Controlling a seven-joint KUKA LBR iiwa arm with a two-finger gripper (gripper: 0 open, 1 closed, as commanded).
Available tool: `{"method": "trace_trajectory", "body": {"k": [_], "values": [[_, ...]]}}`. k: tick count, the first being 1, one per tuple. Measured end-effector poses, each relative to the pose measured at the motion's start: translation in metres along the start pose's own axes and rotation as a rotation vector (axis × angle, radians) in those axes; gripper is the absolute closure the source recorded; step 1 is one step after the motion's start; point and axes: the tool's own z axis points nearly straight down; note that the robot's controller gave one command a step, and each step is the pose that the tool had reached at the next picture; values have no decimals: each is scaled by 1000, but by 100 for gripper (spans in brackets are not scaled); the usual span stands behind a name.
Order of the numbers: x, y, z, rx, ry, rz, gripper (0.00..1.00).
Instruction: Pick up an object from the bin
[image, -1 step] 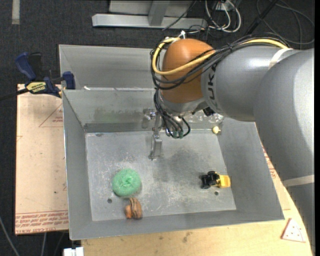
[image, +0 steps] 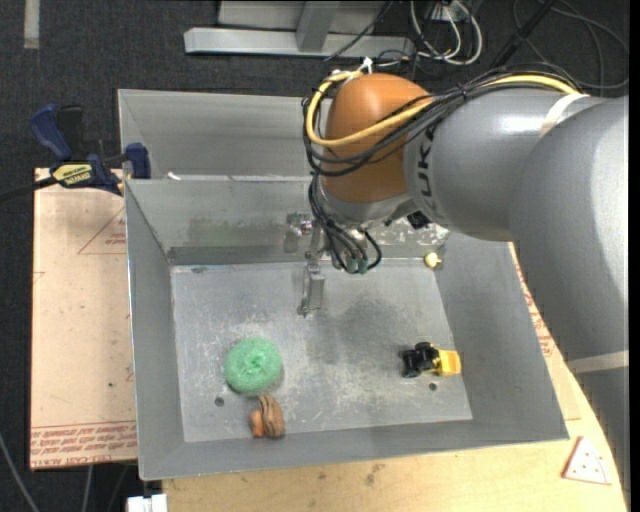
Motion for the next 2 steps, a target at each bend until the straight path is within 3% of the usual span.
{"method": "trace_trajectory", "body": {"k": [1, 2], "values": [[23, 30, 30, 1, -4, -70, 0], [50, 61, 62, 0, -1, -232, 0]]}}
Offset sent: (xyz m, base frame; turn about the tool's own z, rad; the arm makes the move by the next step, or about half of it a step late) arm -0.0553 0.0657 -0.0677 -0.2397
